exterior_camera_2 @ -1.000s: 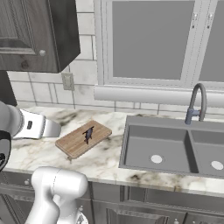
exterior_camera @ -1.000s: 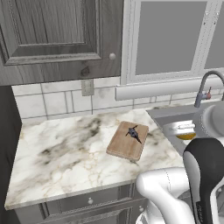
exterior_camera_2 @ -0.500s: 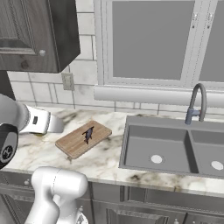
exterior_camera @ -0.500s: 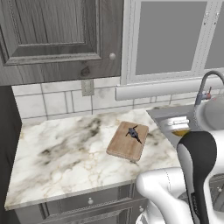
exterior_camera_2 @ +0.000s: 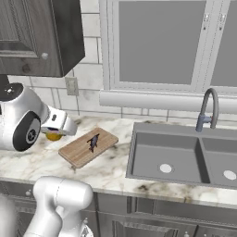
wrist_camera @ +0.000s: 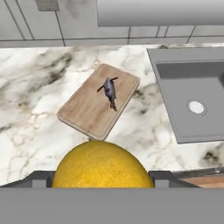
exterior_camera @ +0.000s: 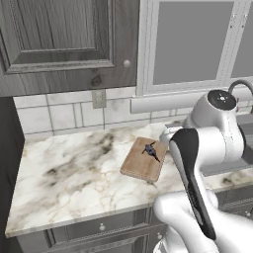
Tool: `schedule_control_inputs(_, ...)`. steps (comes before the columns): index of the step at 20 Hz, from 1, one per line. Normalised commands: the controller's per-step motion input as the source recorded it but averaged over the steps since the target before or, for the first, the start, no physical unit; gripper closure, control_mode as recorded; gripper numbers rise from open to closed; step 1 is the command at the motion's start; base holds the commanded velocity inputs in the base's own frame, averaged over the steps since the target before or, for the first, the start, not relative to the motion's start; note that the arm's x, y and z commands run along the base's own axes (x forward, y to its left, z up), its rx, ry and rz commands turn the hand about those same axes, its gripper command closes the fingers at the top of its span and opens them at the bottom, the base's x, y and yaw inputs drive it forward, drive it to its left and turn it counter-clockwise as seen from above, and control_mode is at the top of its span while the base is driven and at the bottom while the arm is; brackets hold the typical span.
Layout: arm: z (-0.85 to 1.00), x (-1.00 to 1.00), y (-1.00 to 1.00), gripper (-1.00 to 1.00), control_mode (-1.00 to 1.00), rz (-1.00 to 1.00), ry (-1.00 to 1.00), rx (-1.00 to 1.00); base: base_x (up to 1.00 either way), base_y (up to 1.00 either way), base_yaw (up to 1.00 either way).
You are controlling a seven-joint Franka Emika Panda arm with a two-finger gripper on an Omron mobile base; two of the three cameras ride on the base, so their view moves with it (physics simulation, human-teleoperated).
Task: Retrieve a lemon from the fridge and place it on the cutting board with the fish.
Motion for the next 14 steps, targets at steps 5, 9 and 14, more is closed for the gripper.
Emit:
schedule_control_inputs(5, -0.79, 0.63, 0.1, 1.0, -1.0, -0.03, 0.23, 0.0, 0.0, 0.0, 0.0)
schedule_control_inputs(9, -0.48, 0.43, 0.0, 1.0, -1.0, -0.07, 0.11, 0.0, 0.0, 0.0, 0.0)
schedule_control_inputs(14, -0.42, 0.45, 0.04, 1.0, -1.0, -0.08, 0.09, 0.0, 0.0, 0.0, 0.0)
